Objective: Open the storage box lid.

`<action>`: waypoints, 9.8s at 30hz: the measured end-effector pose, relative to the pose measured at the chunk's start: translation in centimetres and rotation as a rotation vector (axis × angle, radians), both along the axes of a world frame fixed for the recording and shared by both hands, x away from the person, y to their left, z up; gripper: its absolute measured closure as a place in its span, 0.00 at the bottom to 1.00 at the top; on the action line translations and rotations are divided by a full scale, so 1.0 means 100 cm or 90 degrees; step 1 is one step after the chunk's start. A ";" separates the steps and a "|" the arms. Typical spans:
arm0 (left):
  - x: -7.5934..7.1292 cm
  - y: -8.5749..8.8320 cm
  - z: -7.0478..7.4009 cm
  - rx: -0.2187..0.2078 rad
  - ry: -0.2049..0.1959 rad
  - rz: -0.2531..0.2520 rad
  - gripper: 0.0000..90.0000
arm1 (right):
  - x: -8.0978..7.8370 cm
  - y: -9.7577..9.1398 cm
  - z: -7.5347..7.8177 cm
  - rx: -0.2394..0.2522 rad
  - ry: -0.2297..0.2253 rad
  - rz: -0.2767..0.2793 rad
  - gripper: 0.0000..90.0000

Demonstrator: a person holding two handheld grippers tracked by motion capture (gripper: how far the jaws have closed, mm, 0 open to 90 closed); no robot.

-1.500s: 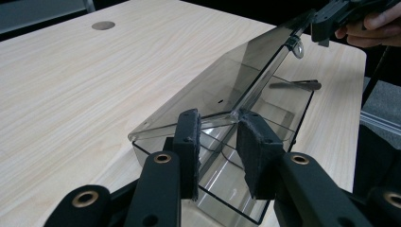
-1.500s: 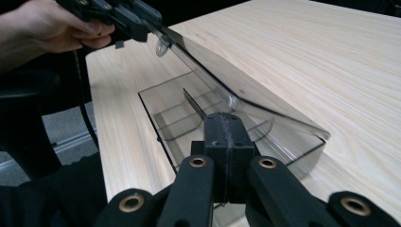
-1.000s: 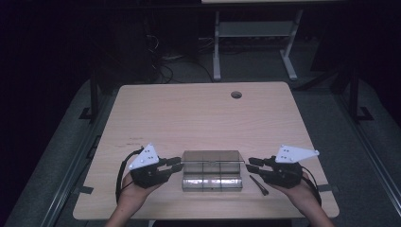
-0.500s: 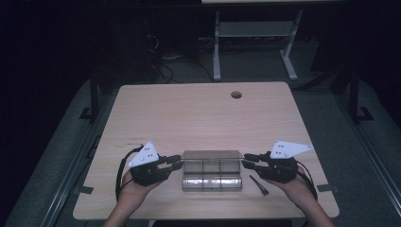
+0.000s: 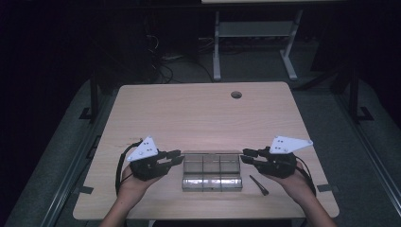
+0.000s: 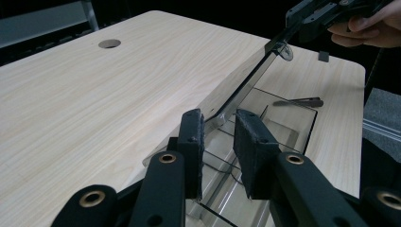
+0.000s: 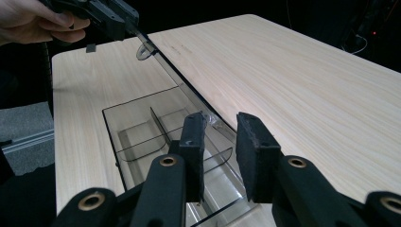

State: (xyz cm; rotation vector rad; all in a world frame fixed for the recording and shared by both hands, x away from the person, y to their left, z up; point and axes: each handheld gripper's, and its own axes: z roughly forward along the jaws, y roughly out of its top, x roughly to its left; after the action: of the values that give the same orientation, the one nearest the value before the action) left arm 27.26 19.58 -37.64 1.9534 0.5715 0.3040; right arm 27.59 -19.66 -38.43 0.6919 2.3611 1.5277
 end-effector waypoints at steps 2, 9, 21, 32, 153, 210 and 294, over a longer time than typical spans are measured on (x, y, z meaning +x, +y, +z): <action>0.001 0.000 0.000 -0.003 -0.001 0.000 0.80 | 0.001 0.000 0.000 -0.001 -0.002 -0.001 0.80; 0.005 0.000 0.003 -0.015 -0.003 0.000 0.80 | 0.005 0.001 0.003 -0.001 -0.009 -0.004 0.80; 0.013 0.000 0.006 -0.023 -0.006 0.001 0.81 | 0.014 0.002 0.003 0.013 -0.009 -0.007 0.80; 0.019 0.000 0.006 -0.019 -0.009 0.002 0.81 | 0.021 0.002 0.003 0.022 -0.008 -0.011 0.80; 0.141 -0.011 -0.008 -0.058 0.071 0.008 0.82 | 0.125 0.015 -0.007 0.051 0.022 -0.055 0.77; 0.176 -0.010 -0.052 -0.060 0.170 0.027 0.72 | 0.165 0.022 -0.048 0.032 0.133 -0.066 0.60; 0.191 -0.019 -0.098 -0.016 0.278 0.028 0.67 | 0.178 0.018 -0.096 0.003 0.251 -0.062 0.55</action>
State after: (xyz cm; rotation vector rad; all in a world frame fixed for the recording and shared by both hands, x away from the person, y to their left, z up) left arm 46.35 17.68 -47.42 1.9926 0.8938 -0.1091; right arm 45.41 -17.86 -47.99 1.1851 2.5480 1.4650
